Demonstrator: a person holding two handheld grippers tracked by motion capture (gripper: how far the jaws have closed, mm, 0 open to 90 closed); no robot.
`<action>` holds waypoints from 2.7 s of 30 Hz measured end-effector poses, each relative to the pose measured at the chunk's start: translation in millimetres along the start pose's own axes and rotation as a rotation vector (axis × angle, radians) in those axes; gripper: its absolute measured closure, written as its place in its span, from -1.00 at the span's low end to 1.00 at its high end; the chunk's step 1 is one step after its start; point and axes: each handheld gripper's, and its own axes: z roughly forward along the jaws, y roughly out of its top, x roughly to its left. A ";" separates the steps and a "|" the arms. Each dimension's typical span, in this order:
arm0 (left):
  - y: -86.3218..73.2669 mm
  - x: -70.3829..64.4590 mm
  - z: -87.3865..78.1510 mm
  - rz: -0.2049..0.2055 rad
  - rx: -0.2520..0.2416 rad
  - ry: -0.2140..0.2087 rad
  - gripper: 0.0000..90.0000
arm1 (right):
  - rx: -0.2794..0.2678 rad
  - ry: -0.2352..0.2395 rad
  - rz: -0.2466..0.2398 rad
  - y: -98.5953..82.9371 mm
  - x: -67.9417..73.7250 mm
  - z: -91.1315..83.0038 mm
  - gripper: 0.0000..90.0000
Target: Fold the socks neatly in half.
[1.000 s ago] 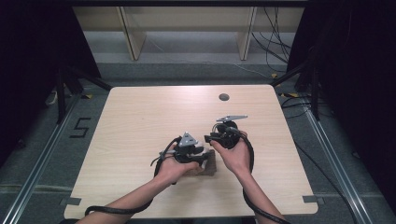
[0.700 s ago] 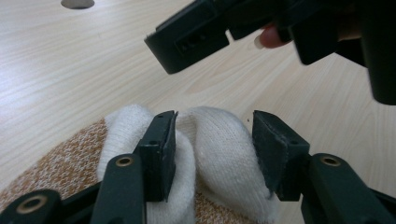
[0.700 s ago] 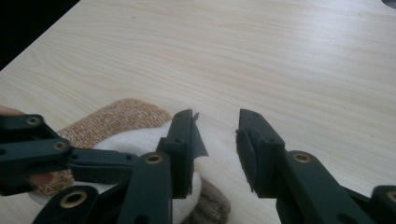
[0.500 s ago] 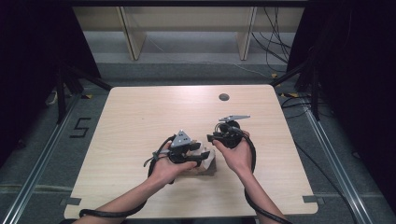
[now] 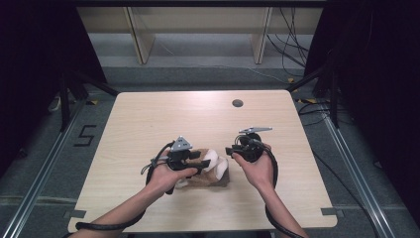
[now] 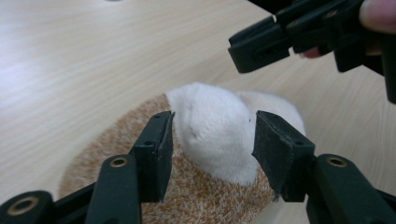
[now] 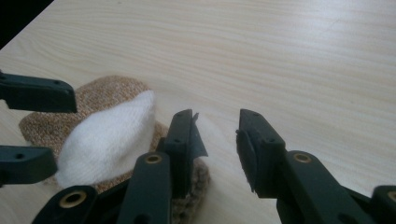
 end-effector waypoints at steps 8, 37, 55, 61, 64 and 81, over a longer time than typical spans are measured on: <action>-4.5 -4.6 18.1 0.068 0.093 -0.018 0.51 | -0.011 0.011 -0.022 -4.2 2.2 -9.3 0.47; -7.6 -27.4 29.6 0.131 0.101 -0.067 0.82 | -0.056 0.035 0.007 -14.7 0.5 -13.7 0.39; 0.4 5.0 -20.9 0.093 0.019 0.019 0.51 | 0.082 0.066 -0.058 -26.6 7.2 -0.1 0.90; -21.2 27.3 -30.0 0.066 0.148 0.042 0.62 | 0.079 0.062 -0.045 -28.9 6.7 0.9 0.90; -30.4 25.5 -28.7 0.071 0.161 0.045 0.61 | 0.081 0.071 -0.053 -29.6 4.5 2.8 0.90; -41.4 25.7 -22.2 0.106 0.169 0.065 0.60 | 0.079 0.042 -0.117 -35.5 2.3 8.2 0.91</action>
